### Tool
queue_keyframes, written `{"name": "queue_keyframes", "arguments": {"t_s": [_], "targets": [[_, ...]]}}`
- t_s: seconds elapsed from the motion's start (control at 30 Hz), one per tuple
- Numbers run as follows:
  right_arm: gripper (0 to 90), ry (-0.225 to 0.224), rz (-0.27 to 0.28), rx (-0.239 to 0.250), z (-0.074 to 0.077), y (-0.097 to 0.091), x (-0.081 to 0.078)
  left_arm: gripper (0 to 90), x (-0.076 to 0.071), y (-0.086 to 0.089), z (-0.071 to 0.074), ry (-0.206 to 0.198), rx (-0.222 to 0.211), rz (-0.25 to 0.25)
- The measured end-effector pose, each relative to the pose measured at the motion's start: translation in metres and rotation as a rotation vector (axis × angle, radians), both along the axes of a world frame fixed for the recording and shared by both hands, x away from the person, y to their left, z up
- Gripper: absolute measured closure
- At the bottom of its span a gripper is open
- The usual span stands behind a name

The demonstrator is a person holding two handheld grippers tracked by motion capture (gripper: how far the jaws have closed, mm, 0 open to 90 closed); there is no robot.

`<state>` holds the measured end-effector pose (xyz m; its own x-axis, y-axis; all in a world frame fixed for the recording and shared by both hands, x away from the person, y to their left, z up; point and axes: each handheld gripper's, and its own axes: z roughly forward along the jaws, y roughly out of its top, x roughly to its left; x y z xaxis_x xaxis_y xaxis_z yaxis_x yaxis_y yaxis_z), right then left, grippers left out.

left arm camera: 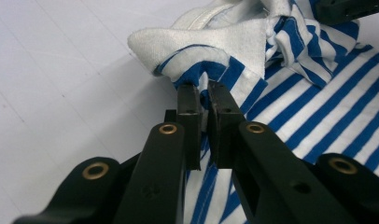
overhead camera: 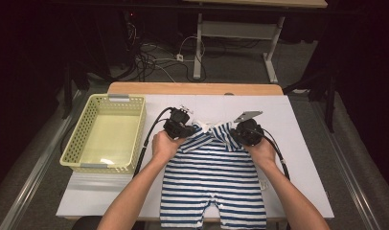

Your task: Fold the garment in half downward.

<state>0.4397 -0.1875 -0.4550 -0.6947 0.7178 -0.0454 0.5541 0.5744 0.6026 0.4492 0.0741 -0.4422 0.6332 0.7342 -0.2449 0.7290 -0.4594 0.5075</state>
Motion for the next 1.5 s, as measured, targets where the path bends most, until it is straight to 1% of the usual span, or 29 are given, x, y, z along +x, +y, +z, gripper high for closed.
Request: {"name": "queue_keyframes", "arguments": {"t_s": [0.23, 0.47, 0.53, 0.6, 0.63, 0.67, 0.73, 0.87, 0.9, 1.0, 1.1, 1.2, 1.37, 1.5], "targets": [[86.4, 0.014, 0.027, 0.027, 0.001, -0.004, -0.01, 82.6, -0.01, 0.003, 0.0, 0.003, -0.019, -0.017], [86.5, 0.046, 0.034, 0.044, 0.001, -0.008, -0.018, 82.7, -0.02, 0.005, 0.0, 0.005, -0.026, -0.03], [86.5, 0.044, 0.044, 0.047, 0.001, -0.01, -0.02, 82.7, -0.022, 0.006, 0.001, 0.005, -0.029, -0.034], [86.4, 0.049, 0.04, 0.056, 0.002, -0.01, -0.023, 82.7, -0.025, 0.007, 0.001, 0.005, -0.032, -0.037], [86.5, 0.043, 0.052, 0.053, 0.003, -0.011, -0.024, 82.7, -0.027, 0.007, 0.001, 0.004, -0.033, -0.041], [86.5, 0.052, 0.048, 0.052, 0.003, -0.012, -0.026, 82.7, -0.028, 0.008, 0.001, 0.005, -0.035, -0.042], [86.5, 0.048, 0.063, 0.049, 0.003, -0.012, -0.03, 82.7, -0.032, 0.009, 0.001, 0.003, -0.029, -0.05], [86.5, 0.056, 0.072, 0.053, 0.003, -0.015, -0.037, 82.7, -0.036, 0.009, 0.002, 0.001, -0.027, -0.063], [86.4, 0.05, 0.08, 0.055, 0.003, -0.016, -0.038, 82.7, -0.037, 0.01, 0.002, 0.002, -0.03, -0.064], [86.5, 0.063, 0.079, 0.061, 0.003, -0.018, -0.041, 82.6, -0.041, 0.01, 0.002, 0.003, -0.036, -0.072], [86.4, 0.062, 0.088, 0.063, 0.002, -0.018, -0.046, 82.6, -0.046, 0.011, 0.002, 0.002, -0.041, -0.079], [86.4, 0.066, 0.094, 0.07, 0.001, -0.019, -0.051, 82.6, -0.05, 0.012, 0.001, 0.002, -0.037, -0.092], [86.4, 0.067, 0.103, 0.081, 0.001, -0.021, -0.058, 82.6, -0.057, 0.013, 0.001, 0.002, -0.044, -0.097], [86.4, 0.077, 0.11, 0.081, 0.001, -0.022, -0.063, 82.6, -0.063, 0.014, 0.002, 0.003, -0.046, -0.109]]}}
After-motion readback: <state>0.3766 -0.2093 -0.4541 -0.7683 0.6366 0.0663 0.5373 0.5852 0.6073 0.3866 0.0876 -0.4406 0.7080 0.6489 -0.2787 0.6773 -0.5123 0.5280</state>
